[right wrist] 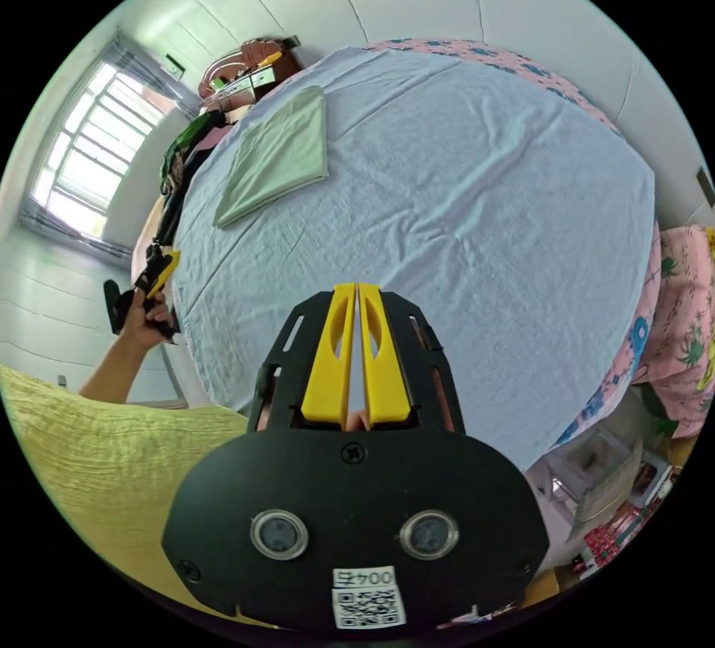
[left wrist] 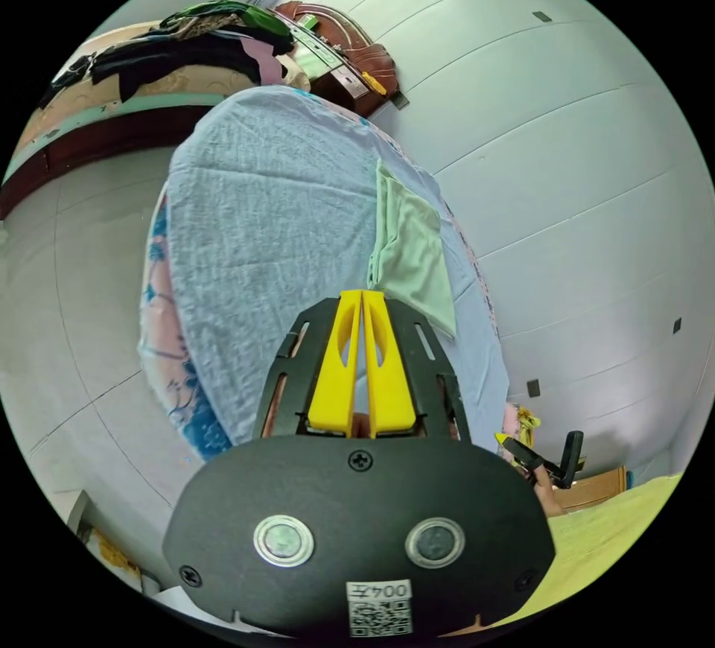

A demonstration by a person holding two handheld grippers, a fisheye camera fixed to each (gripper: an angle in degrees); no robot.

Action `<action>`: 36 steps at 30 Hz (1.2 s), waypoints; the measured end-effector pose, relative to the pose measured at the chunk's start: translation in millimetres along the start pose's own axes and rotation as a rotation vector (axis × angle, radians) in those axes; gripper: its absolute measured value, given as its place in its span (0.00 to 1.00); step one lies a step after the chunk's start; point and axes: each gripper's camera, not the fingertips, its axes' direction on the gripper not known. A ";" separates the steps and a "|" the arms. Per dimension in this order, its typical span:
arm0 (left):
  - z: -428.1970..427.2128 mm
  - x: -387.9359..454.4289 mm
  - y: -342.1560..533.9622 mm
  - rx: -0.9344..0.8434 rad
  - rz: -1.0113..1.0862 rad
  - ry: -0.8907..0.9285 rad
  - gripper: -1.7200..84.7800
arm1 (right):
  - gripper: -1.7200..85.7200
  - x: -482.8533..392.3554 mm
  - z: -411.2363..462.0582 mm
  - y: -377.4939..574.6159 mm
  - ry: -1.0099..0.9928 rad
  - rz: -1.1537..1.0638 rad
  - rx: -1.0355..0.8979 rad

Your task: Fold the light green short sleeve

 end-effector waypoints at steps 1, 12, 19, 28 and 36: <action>-11.6 -3.8 6.0 0.012 -0.001 -0.007 0.02 | 0.04 3.5 -2.4 3.0 -0.046 0.005 -0.004; -116.3 15.4 72.5 0.066 0.114 -0.143 0.02 | 0.03 -11.6 3.5 -5.2 -0.274 -0.126 0.043; -118.8 40.8 67.6 -0.008 0.243 -0.170 0.03 | 0.03 12.8 2.3 45.4 -0.328 -0.047 0.077; -40.9 32.8 -18.5 -0.113 0.314 -0.105 0.03 | 0.10 10.4 -4.4 35.7 -0.228 0.034 0.165; 52.2 29.2 -195.3 -0.219 0.411 -0.008 0.04 | 0.12 -84.9 46.2 -44.1 -0.137 0.085 0.183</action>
